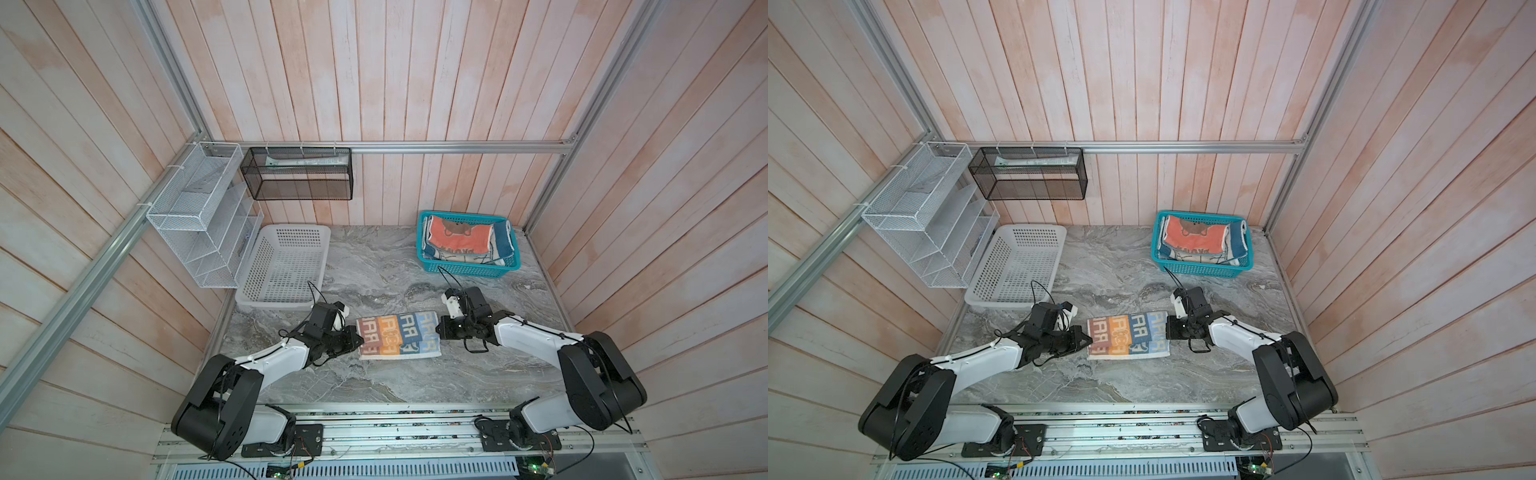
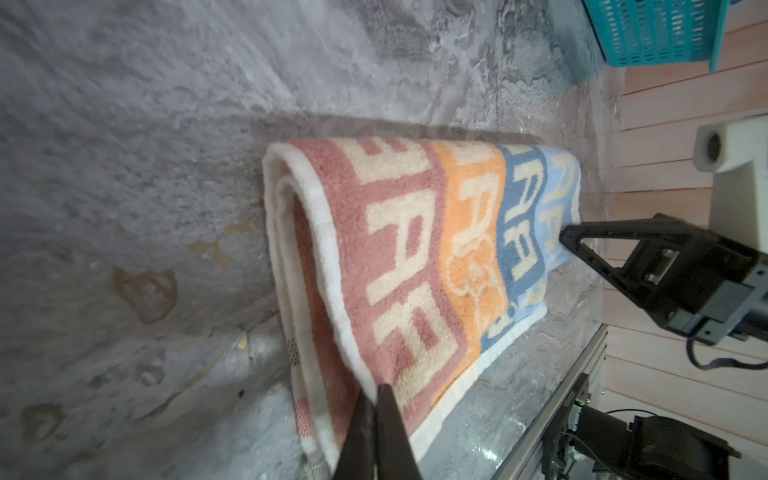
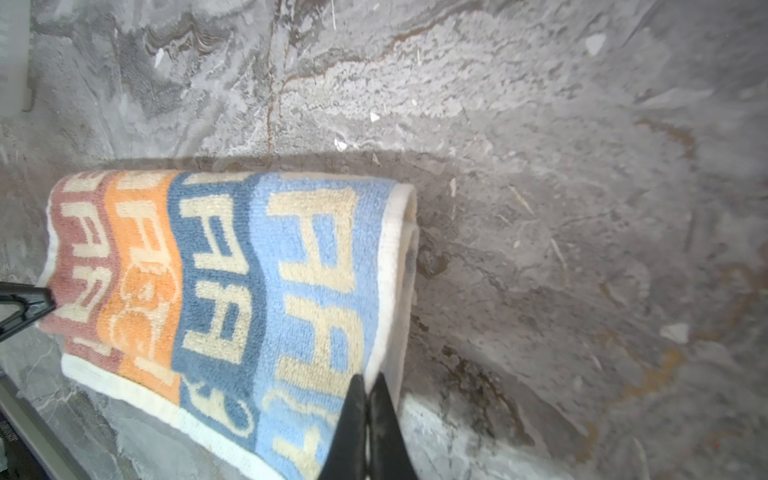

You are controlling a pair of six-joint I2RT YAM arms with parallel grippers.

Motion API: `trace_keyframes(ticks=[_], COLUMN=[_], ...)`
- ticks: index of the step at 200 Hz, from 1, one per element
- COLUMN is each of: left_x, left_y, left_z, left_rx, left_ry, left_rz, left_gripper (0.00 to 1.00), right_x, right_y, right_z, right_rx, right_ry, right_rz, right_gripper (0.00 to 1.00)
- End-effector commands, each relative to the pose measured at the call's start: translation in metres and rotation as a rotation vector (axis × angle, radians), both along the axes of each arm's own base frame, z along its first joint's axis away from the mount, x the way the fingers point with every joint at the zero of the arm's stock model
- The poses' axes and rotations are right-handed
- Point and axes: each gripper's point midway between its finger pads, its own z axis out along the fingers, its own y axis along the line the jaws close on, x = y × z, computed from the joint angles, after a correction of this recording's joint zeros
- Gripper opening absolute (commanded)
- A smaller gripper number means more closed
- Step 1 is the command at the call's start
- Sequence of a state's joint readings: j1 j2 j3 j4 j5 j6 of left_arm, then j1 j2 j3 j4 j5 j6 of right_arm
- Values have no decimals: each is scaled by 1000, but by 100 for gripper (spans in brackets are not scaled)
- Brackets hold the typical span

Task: Fold and stack the towels
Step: 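Grasp the folded striped towel with the right gripper while the left releases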

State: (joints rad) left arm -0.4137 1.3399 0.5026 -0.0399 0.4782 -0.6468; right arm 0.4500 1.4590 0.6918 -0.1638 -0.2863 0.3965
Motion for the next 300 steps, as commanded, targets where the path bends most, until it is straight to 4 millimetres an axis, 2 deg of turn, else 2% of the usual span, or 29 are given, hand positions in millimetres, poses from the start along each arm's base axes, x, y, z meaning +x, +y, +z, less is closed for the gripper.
trace_keyframes(ticks=[1, 41, 67, 91, 94, 97, 103, 107, 108, 112, 115, 126, 134, 145, 166, 182, 197, 227, 244, 261, 277, 300], left_x=[5, -4, -18, -35, -37, -40, -44, -47, -47, -48, -49, -49, -46, -39, -18, -3, 4, 6, 4, 4, 3, -2], left_y=[0, 5, 11, 15, 15, 16, 20, 24, 25, 28, 30, 36, 36, 35, 28, 12, -14, -85, -119, -142, -152, -153], left_z=[22, 38, 30, 11, 9, 5, -3, -9, -10, -14, -16, -19, -16, -6, 25, 46, 57, 61, 50, 38, 21, -13], left_rx=[8, 15, 23, 11, 10, 11, 26, 46, 52, 69, 81, 117, 126, 130, 109, 79, 51, -77, -93, -103, -112, -93], left_ry=[-53, -49, -18, 48, 57, 69, 97, 116, 120, 129, 137, 148, 139, 107, 5, -62, -98, -116, -86, -72, -33, 40], left_rz=[-4, -9, -3, 8, 11, 14, 30, 46, 50, 58, 62, 76, 77, 84, 87, 71, 23, -93, -151, -180, -185, -173], left_gripper=[0, 0, 0, 0, 0, 5, 23, 34, 36, 43, 47, 55, 56, 56, 47, 37, 33, 31, 31, 31, 31, 31], right_x=[3, -17, -38, -59, -62, -64, -67, -69, -69, -71, -72, -72, -70, -65, -54, -50, -45, -43, -45, -45, -45, -45], right_y=[3, 3, 2, -1, -2, -3, -4, -6, -6, -7, -8, -10, -9, -8, -7, -6, -4, -1, 4, 8, 12, 16], right_z=[27, 43, 39, 21, 17, 14, 9, 6, 6, 3, 1, -1, 0, 4, 6, 1, -7, -27, -32, -34, -34, -40], right_rx=[24, 54, 90, 108, 108, 107, 105, 101, 101, 95, 91, 75, 74, 78, 91, 100, 98, 87, 102, 120, 137, 132], right_ry=[-15, 45, 80, 127, 135, 142, 154, 162, 163, 174, 180, 190, 188, 176, 159, 176, 194, 243, 265, 271, 272, 286], right_rz=[-1, -3, -11, -20, -22, -25, -30, -34, -35, -38, -39, -45, -47, -51, -70, -76, -87, -99, -95, -96, -93, -81], right_gripper=[0, 0, 0, 0, 6, 15, 35, 44, 46, 64, 70, 74, 75, 75, 75, 75, 75, 74, 72, 69, 69, 69])
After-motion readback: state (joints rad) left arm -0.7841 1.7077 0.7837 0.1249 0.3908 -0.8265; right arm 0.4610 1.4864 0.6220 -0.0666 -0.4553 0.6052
